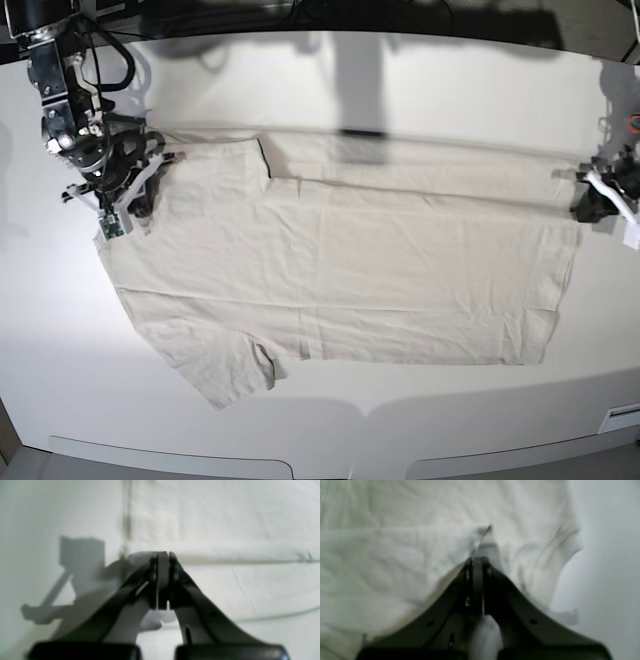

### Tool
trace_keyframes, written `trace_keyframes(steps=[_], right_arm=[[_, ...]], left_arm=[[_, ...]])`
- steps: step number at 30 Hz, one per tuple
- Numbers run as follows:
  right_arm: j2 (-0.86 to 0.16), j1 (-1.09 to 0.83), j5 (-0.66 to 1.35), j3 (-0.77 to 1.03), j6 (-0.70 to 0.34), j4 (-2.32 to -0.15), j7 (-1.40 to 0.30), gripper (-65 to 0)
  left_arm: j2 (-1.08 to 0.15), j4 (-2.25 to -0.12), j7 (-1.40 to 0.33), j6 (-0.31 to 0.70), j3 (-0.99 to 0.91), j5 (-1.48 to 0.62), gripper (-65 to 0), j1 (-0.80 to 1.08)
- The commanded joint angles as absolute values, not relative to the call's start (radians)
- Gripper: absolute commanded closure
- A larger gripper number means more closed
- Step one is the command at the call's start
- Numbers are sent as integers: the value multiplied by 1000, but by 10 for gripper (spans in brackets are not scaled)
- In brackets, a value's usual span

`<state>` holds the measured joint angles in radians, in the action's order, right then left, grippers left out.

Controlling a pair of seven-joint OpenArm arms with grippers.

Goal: Fold the T-shirt properly
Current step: 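Regrasp the folded shoulder edge with both grippers and lift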

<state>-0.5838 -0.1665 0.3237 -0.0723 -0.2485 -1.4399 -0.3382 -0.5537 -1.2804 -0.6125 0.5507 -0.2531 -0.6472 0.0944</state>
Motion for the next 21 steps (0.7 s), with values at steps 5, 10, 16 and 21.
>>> trace_keyframes(steps=[5,10,16,21], right_arm=[[-575,-144,435,-51,-246,-1456,-521,0],[-535,-141,450,-38,-247,-1456,-628,0],[-504,-142,445,-38,-247,-1456,-710,0],[-499,-190,348,-37,-246,-1456,-756,0]], left_arm=[[-541,-1302,-665,546,-261,-656,0,83],[-496,-1302,-630,539,-261,-627,0,83],[-398,-1264,-584,538,-261,-430,0,84],[-383,-1157,-571,539,-261,-410,0,101]])
